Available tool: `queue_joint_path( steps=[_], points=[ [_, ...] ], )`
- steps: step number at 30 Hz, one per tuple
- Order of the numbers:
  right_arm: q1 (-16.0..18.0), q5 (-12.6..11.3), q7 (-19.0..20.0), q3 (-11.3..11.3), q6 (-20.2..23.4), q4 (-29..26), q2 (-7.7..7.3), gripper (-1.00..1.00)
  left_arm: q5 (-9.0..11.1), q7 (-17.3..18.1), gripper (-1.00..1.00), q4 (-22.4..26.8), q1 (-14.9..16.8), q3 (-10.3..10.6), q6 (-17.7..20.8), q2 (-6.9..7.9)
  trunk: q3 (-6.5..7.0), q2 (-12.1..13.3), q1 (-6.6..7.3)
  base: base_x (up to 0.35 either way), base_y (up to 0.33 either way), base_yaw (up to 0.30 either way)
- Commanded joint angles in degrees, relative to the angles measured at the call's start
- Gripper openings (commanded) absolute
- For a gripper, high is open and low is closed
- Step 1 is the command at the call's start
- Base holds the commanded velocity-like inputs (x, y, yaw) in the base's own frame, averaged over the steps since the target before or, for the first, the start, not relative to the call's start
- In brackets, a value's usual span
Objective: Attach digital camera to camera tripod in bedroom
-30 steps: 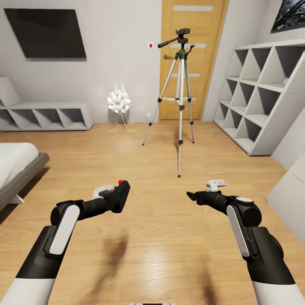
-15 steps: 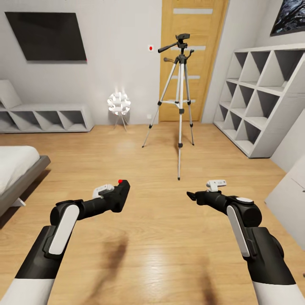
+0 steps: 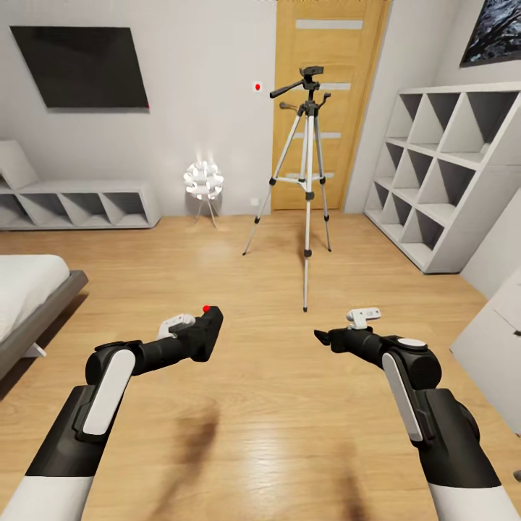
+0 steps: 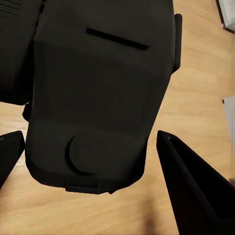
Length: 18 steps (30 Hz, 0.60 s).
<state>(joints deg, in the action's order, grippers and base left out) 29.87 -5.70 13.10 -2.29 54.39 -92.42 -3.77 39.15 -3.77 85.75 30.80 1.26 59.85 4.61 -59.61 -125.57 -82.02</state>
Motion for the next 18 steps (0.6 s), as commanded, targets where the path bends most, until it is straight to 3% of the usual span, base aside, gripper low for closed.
queue_joint_path(
  steps=[1, 18],
  points=[
    [0.00, -0.47, -0.31, -0.38, 0.28, -0.04, -0.03, 1.00, 0.47, -0.29, -1.00, 0.27, 0.01, 0.06, 0.15, 0.07, 0.14, 0.39, 0.23, 0.000, 0.000, 0.000],
    [-0.08, -0.45, -0.34, -0.95, 0.28, -0.04, -0.27, 1.00, 0.10, -0.73, -1.00, 0.93, -0.04, 0.06, 0.15, 0.02, 3.19, 7.21, 3.97, 0.000, 0.000, 0.000]
  ],
)
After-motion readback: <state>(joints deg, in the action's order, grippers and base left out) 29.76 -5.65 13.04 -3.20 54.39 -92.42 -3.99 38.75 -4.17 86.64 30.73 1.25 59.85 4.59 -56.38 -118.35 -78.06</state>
